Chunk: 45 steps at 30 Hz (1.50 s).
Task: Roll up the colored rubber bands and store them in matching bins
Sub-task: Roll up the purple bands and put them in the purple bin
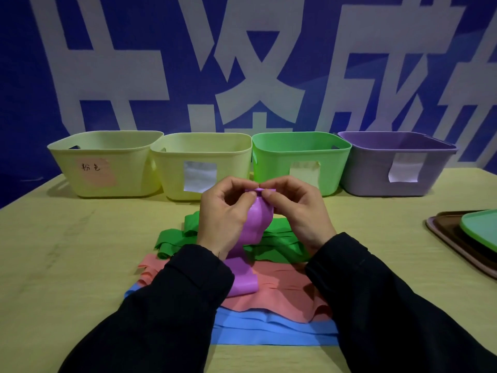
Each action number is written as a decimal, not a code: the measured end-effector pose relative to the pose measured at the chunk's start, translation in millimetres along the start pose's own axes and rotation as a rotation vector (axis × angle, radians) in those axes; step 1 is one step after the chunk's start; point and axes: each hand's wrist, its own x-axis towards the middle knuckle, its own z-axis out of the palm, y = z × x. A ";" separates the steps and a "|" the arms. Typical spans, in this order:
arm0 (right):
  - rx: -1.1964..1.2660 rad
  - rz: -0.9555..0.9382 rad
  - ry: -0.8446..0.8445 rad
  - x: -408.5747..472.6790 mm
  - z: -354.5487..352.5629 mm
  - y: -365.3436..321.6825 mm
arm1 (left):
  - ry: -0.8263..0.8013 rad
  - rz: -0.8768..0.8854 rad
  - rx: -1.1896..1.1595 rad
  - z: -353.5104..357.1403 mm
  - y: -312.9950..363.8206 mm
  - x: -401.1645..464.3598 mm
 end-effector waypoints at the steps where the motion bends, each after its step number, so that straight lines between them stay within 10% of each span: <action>1: 0.009 0.006 -0.002 0.3 0.7 -0.2 | 0.004 -0.003 -0.012 -0.4 1.5 -0.4; 45: 0.001 -0.012 -0.036 -1.9 -3.5 1.2 | -0.053 0.028 0.065 -4.4 11.6 -0.8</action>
